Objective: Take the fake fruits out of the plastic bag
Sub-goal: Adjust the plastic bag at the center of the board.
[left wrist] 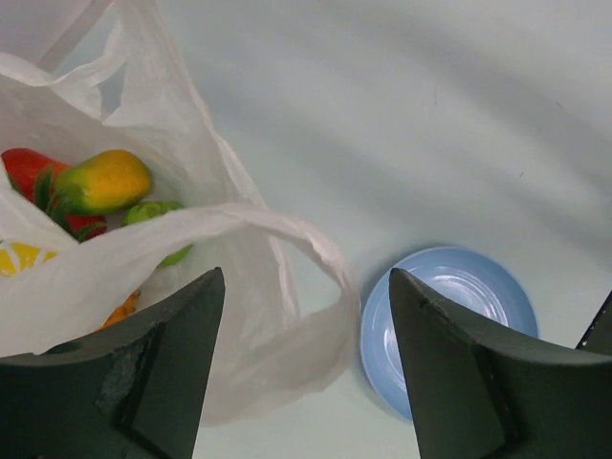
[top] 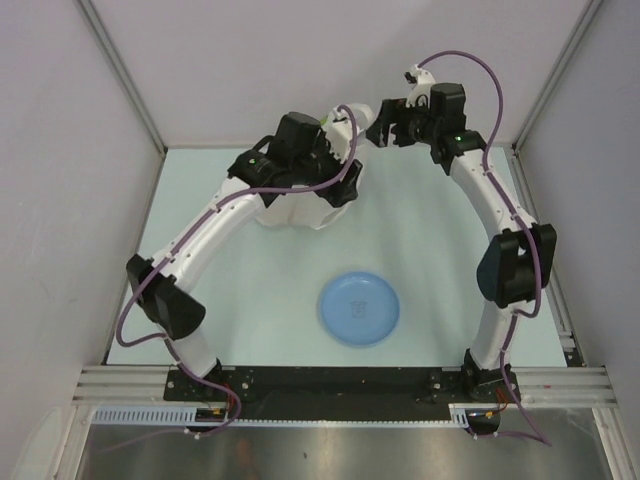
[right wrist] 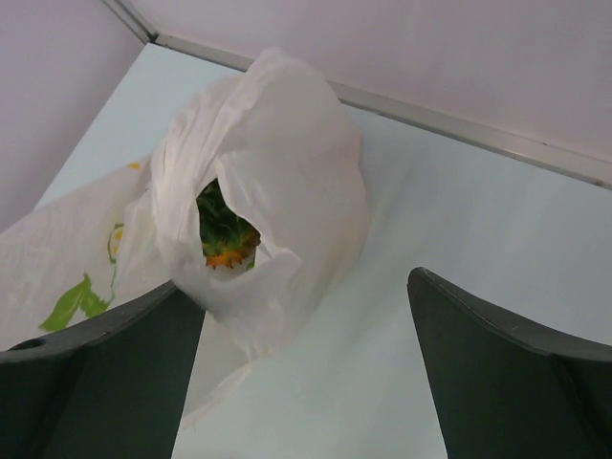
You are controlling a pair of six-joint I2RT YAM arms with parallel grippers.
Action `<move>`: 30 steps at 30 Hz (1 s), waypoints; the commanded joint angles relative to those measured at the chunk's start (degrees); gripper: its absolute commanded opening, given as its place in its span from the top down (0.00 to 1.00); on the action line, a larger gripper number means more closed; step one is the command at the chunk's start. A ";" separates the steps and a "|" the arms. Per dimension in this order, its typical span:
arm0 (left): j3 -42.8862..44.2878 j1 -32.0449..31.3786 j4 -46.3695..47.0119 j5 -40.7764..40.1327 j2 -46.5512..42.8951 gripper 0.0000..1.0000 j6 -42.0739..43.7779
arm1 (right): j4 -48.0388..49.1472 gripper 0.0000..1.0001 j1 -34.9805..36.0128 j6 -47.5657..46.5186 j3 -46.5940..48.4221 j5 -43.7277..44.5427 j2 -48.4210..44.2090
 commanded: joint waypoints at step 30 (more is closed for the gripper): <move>19.46 10.95 27.17 23.08 14.04 1.00 6.86 | 13.09 1.00 -17.23 -1.19 -8.03 1.49 -13.36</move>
